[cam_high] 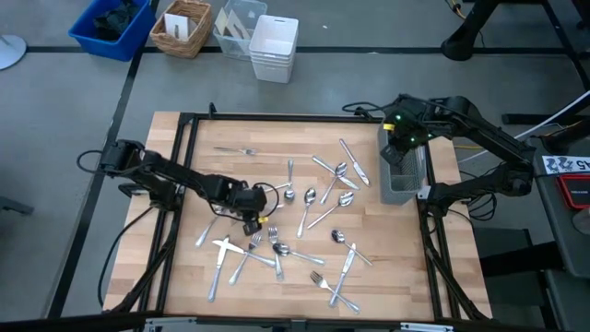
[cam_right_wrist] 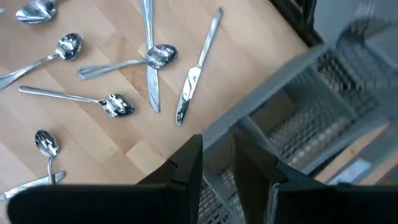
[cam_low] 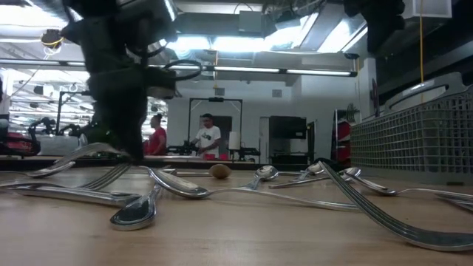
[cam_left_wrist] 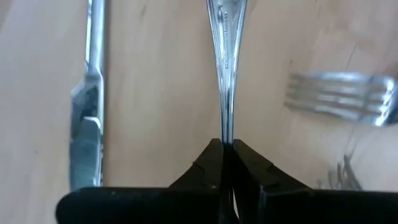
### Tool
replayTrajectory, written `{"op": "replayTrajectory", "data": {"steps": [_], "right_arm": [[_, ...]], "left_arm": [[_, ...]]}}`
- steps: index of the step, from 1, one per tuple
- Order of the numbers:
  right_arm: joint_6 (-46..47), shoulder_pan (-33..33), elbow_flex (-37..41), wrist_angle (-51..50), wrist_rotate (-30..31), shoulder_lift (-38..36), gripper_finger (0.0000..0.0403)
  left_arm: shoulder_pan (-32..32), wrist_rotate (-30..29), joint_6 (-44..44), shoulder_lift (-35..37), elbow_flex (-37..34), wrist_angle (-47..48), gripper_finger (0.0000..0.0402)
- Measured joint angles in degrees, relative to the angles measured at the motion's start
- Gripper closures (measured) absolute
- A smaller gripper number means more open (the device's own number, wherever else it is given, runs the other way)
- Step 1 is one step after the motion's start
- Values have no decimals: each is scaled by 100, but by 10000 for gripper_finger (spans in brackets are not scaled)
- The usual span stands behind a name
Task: Sort silverware
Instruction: Put the fork into the left section of the utensil holder
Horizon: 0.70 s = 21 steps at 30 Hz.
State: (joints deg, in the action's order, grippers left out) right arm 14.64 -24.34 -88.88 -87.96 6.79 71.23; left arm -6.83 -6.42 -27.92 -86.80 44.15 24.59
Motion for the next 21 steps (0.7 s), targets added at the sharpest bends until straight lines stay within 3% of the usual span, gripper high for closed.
{"op": "replayTrajectory", "data": {"steps": [9,16,21], "right_arm": [[-1386,0,-2,951,9,-65,315],[-2431,0,-2,1537,4,-65,315],[-2967,0,-2,1660,-107,-65,315]], "left_arm": [[683,769,259,11,443,-901,394],[1461,2063,166,15,537,-2471,394],[2058,2964,-289,17,541,-3088,391]]}}
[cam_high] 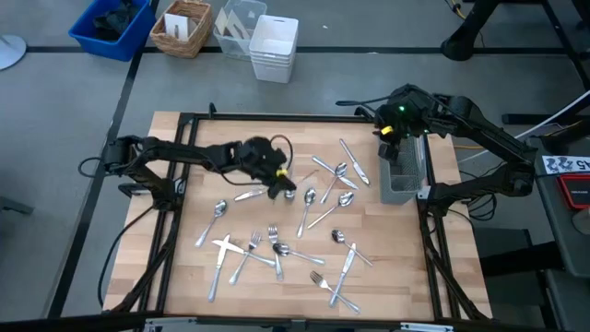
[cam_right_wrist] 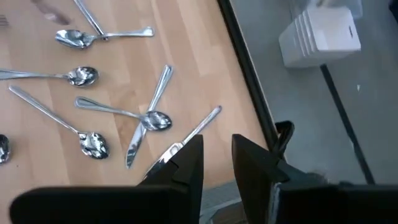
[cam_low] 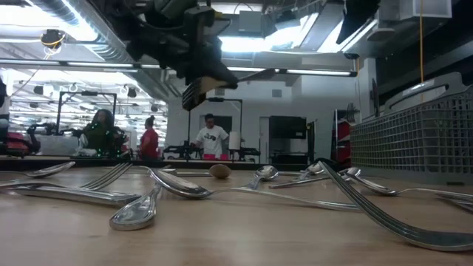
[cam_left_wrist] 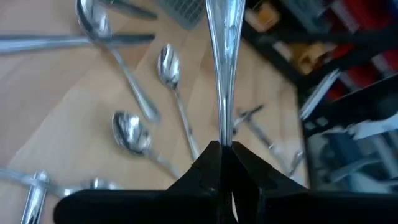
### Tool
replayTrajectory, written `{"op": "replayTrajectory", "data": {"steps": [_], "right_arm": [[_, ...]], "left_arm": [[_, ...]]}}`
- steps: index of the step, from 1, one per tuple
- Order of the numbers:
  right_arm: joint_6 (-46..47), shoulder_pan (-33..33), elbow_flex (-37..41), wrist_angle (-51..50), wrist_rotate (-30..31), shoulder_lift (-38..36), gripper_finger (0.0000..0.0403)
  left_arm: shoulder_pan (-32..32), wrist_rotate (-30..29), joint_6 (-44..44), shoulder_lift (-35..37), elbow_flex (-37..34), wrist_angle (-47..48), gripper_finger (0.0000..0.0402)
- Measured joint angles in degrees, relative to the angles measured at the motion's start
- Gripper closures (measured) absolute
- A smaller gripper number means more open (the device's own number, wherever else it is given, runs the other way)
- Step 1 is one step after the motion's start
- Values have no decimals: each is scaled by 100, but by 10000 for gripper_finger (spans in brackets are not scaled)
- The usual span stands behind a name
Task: Sort silverware
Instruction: Put the fork into the left section of the utensil holder
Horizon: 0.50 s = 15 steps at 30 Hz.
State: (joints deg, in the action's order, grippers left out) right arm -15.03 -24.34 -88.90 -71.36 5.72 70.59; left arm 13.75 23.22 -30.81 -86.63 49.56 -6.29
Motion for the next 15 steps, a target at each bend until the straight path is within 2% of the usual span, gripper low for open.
{"op": "replayTrajectory", "data": {"steps": [9,15], "right_arm": [[-437,195,2,1052,-1557,130,315],[-486,504,4,1819,-1595,476,315]], "left_arm": [[652,1002,-611,0,0,-848,391],[599,1215,-690,0,0,-1429,387]]}}
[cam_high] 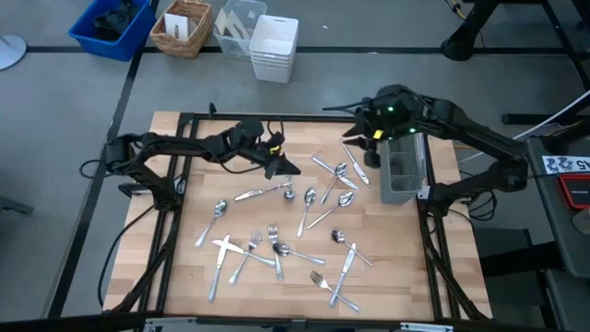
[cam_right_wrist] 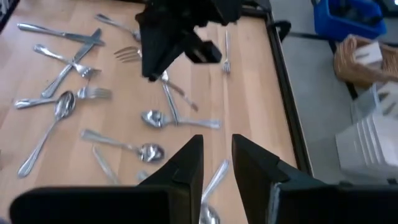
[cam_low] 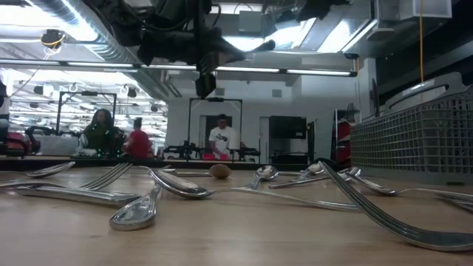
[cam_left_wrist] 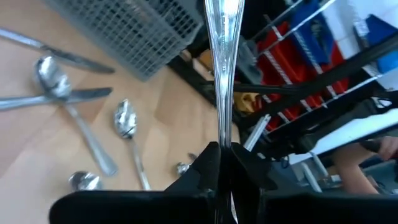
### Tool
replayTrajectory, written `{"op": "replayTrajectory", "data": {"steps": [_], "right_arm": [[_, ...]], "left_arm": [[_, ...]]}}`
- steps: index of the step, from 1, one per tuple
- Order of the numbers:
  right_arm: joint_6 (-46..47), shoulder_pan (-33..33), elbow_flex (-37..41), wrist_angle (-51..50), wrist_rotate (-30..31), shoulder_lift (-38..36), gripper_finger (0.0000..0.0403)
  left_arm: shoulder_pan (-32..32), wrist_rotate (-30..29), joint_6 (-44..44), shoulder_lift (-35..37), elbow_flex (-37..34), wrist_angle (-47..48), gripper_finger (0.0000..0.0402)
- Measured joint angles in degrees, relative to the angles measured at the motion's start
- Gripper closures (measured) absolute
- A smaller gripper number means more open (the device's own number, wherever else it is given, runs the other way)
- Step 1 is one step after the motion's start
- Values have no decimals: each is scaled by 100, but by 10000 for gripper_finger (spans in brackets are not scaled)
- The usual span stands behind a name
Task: Sort silverware
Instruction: Put the fork into the left section of the utensil holder
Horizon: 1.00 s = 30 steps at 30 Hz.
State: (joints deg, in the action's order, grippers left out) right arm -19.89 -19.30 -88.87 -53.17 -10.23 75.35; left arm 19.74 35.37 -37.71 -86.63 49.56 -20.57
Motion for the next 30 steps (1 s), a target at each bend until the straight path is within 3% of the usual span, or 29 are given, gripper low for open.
{"op": "replayTrajectory", "data": {"steps": [15,20,30], "right_arm": [[-488,379,5,345,4,823,315],[-490,591,5,269,-255,870,315],[-489,853,3,165,4,869,315]], "left_arm": [[-224,51,229,0,0,-266,385],[-232,110,345,0,0,-232,385],[-321,196,401,0,0,-221,385]]}}
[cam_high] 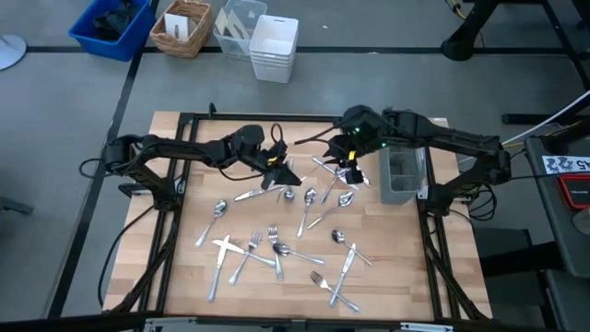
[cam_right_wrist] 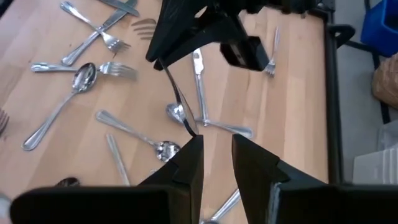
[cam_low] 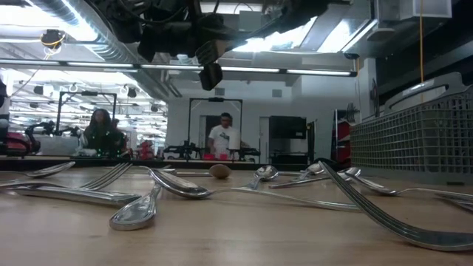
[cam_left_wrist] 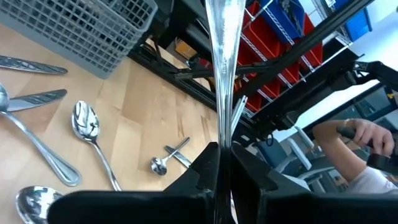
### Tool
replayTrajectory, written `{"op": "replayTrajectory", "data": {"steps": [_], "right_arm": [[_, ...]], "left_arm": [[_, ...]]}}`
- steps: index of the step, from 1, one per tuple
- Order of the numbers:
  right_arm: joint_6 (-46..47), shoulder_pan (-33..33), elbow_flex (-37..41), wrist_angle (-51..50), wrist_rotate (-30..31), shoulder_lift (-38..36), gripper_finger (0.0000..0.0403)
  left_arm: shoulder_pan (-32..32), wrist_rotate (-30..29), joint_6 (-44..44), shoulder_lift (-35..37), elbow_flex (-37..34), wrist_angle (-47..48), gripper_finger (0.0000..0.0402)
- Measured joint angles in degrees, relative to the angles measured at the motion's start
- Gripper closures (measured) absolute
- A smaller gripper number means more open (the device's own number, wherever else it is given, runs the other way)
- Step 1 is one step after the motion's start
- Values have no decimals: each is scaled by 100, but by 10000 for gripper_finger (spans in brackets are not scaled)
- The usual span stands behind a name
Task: Sort silverware
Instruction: Put the fork into the left section of the utensil holder
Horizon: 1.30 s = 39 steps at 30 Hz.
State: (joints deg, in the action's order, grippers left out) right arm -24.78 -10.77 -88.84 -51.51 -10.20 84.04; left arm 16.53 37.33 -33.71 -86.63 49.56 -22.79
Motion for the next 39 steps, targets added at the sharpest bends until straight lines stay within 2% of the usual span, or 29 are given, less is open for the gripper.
{"op": "replayTrajectory", "data": {"steps": [10,23,39], "right_arm": [[57,80,2,-505,147,10,315],[58,143,2,187,168,213,315],[51,145,2,239,-747,366,315]], "left_arm": [[-157,-27,71,4,0,-32,385],[-155,2,168,4,0,-31,385],[-157,-8,270,4,0,-24,385]]}}
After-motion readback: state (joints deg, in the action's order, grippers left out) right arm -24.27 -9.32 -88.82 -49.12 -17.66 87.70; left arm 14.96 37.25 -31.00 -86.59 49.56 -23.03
